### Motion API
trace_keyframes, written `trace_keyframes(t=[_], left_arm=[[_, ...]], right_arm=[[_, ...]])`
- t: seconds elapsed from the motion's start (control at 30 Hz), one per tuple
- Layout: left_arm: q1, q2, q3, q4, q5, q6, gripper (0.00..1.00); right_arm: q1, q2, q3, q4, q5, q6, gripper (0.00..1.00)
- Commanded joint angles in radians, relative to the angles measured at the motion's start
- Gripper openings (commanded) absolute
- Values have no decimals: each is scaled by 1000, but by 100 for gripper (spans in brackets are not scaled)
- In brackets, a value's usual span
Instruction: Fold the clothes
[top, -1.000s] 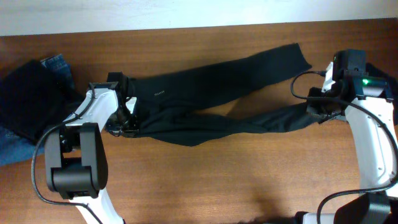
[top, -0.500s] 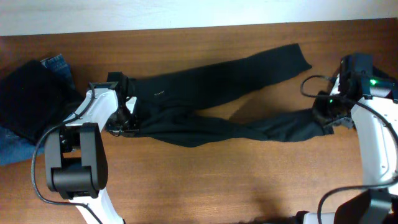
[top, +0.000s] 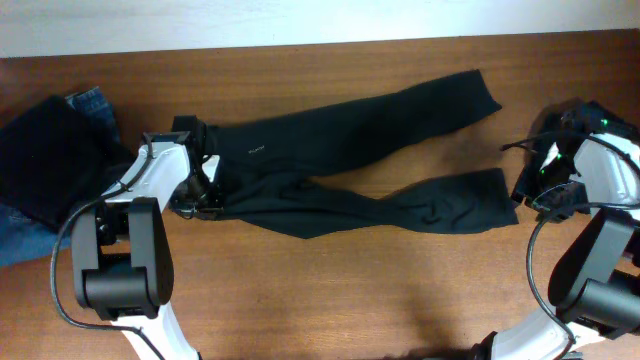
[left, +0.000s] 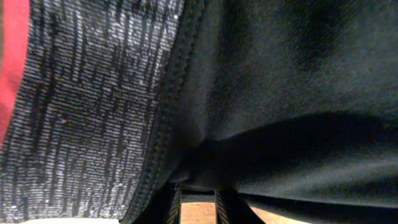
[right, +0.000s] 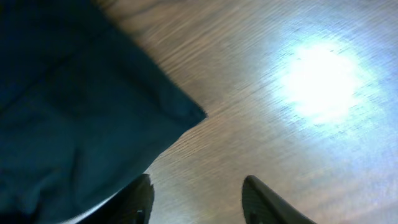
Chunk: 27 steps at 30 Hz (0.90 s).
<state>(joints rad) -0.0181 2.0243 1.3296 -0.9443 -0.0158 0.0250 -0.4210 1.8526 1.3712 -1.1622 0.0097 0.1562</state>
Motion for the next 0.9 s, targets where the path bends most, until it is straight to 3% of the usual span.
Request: trace_keyframes(t=[0.0, 0.23, 0.87], left_arm=[[10, 79, -38, 66, -25, -13, 19], [10, 79, -38, 72, -24, -13, 19], [10, 79, -38, 72, -24, -14, 19]], right_arm=[[9, 2, 2, 14, -95, -123, 55], [9, 2, -4, 34, -100, -123, 56], [9, 2, -245, 327, -111, -122, 62]])
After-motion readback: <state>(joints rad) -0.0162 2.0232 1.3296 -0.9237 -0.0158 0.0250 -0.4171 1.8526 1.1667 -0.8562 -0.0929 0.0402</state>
